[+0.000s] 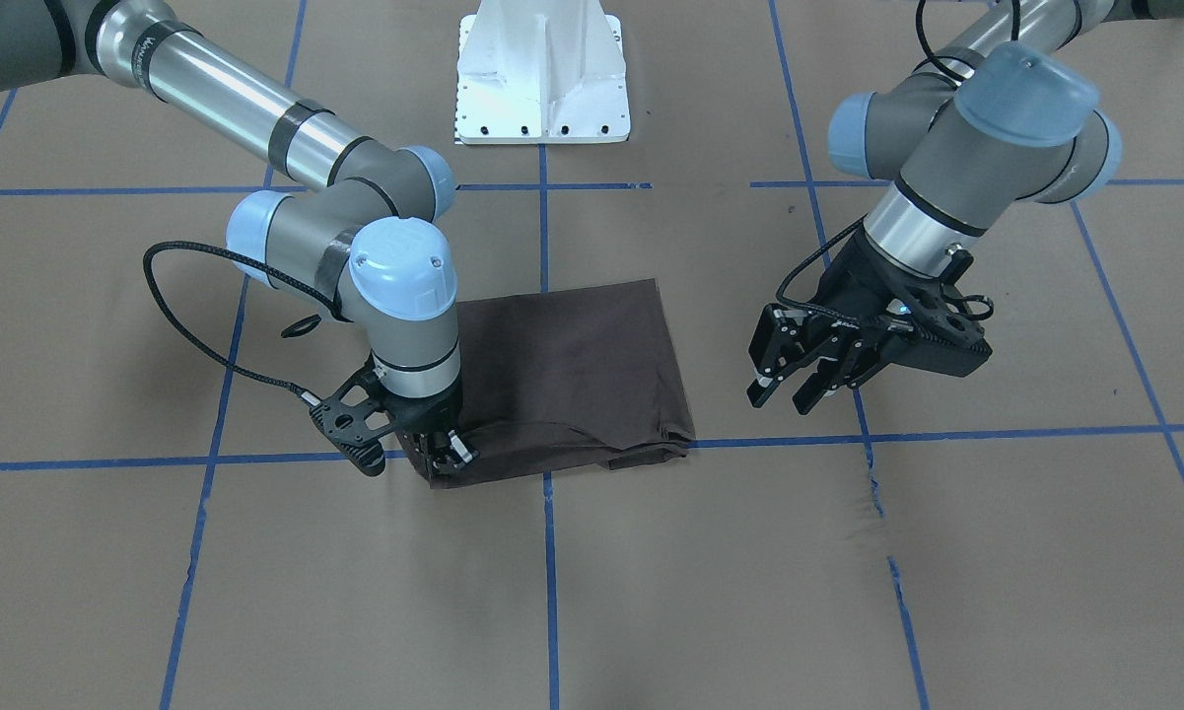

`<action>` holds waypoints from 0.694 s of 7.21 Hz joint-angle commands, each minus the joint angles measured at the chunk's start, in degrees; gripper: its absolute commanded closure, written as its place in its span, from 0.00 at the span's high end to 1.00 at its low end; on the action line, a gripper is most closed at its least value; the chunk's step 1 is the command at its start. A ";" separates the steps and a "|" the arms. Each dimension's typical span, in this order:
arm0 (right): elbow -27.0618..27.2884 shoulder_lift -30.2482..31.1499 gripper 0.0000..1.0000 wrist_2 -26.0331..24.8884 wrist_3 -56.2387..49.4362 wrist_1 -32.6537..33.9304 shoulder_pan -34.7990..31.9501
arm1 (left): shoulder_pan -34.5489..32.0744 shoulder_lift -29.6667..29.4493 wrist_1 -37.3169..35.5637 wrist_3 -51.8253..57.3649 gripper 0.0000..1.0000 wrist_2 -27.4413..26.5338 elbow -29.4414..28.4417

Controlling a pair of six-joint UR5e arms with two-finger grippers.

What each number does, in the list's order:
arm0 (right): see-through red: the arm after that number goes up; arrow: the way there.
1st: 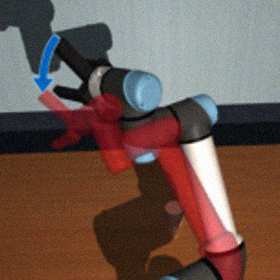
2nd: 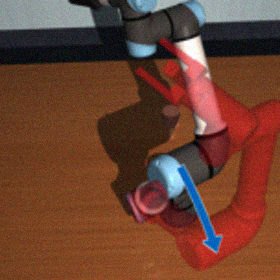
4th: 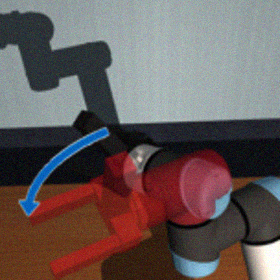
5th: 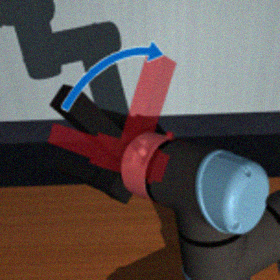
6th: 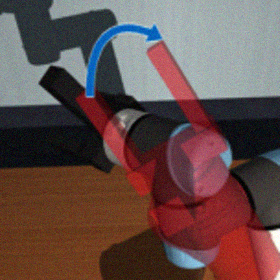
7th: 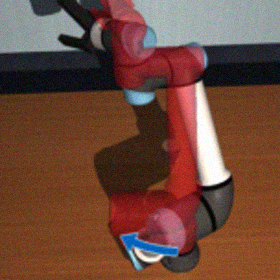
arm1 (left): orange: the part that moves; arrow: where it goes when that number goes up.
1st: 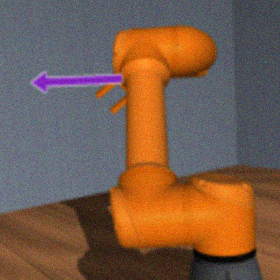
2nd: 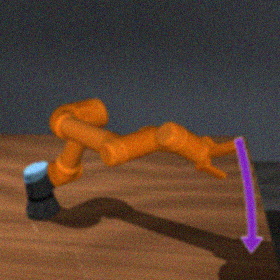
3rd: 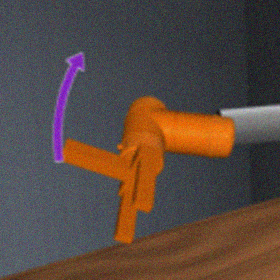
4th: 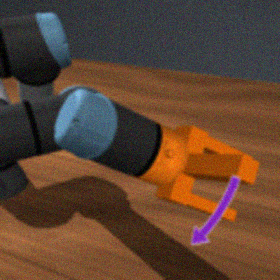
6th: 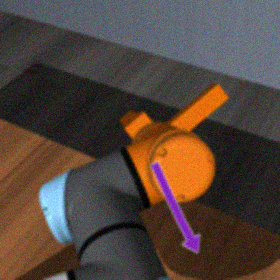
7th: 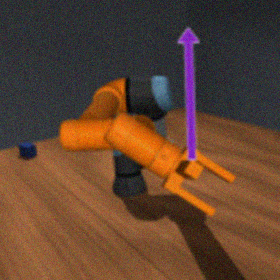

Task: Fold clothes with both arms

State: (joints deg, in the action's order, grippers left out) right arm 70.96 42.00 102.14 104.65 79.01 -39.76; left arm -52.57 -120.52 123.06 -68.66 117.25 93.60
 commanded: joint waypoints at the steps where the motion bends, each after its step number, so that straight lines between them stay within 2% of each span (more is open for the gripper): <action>1: -0.21 0.53 1.00 0.08 -4.68 0.09 -1.45 | 0.01 0.19 0.07 0.19 0.59 0.00 -0.09; 2: 0.49 3.41 1.00 0.34 -9.41 -0.17 -3.38 | 0.01 1.15 0.07 0.63 0.59 0.00 -0.09; 3: 0.58 5.18 1.00 2.69 -15.38 -0.26 -6.27 | -0.08 2.90 0.16 2.03 0.62 0.17 0.00; 4: 1.71 8.15 1.00 5.85 -23.62 -0.35 -10.04 | -0.52 4.40 0.07 7.61 0.71 0.09 0.00; 5: 3.90 12.80 1.00 6.49 -36.93 -0.27 -13.21 | -1.91 7.20 -0.02 14.28 0.71 -0.09 -0.09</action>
State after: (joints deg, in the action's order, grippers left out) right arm 72.75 49.90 106.79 81.65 78.74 -48.83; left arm -53.27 -116.17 123.13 -61.38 117.30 93.57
